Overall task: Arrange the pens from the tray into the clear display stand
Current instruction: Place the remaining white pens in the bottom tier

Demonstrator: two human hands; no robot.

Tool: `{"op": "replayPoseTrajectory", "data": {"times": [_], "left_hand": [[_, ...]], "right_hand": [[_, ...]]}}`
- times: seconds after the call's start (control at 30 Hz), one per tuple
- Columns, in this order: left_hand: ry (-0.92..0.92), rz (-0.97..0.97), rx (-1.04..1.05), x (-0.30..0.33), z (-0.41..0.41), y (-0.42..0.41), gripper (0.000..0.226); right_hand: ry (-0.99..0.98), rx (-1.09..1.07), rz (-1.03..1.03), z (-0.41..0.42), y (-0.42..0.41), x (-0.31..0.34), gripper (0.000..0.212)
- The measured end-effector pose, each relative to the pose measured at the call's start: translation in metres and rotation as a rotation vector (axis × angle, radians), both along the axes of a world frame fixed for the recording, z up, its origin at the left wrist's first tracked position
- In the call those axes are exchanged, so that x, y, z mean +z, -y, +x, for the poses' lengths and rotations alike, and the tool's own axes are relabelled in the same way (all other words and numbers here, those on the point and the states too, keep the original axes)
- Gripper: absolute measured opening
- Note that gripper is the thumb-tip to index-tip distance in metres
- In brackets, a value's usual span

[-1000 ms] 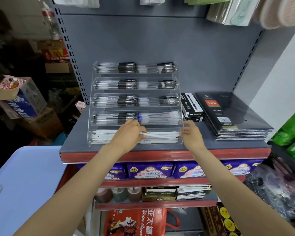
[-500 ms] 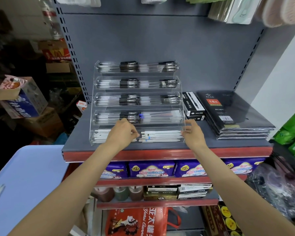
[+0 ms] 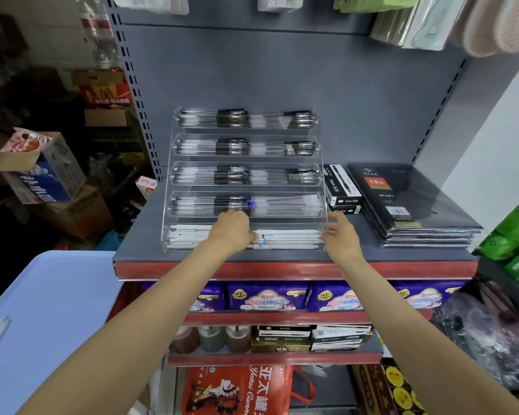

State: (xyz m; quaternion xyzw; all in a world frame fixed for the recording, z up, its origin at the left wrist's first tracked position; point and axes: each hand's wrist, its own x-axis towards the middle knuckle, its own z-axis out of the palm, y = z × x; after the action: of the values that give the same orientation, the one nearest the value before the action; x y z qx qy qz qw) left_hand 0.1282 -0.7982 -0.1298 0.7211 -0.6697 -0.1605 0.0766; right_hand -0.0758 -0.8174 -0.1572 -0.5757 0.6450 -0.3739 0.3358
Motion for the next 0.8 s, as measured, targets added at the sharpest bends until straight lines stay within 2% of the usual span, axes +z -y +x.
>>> {"op": "replayPoseTrajectory", "data": {"times": [0.23, 0.33, 0.47, 0.57, 0.67, 0.8], "left_hand": [[-0.085, -0.017, 0.022, -0.001, 0.003, -0.007, 0.047], [-0.189, -0.088, 0.032, -0.007, 0.005, -0.008, 0.034], [-0.338, -0.248, 0.023, -0.006, 0.013, -0.024, 0.017], [-0.417, -0.318, -0.018, -0.002, 0.028, -0.040, 0.011], [-0.491, -0.345, -0.023, 0.003, 0.054, -0.060, 0.011], [-0.494, -0.398, 0.042, 0.000, 0.113, -0.100, 0.010]], "right_hand": [[0.031, 0.028, 0.044, -0.005, -0.007, 0.009, 0.039], [0.006, 0.013, 0.020, -0.004, -0.014, 0.011, 0.038], [-0.089, -0.037, -0.126, 0.011, -0.034, 0.016, 0.041], [-0.086, 0.038, -0.179, 0.037, -0.054, 0.024, 0.034], [0.010, 0.166, -0.138, 0.079, -0.073, 0.029, 0.022], [0.064, 0.320, -0.089, 0.158, -0.104, 0.023, 0.015]]}}
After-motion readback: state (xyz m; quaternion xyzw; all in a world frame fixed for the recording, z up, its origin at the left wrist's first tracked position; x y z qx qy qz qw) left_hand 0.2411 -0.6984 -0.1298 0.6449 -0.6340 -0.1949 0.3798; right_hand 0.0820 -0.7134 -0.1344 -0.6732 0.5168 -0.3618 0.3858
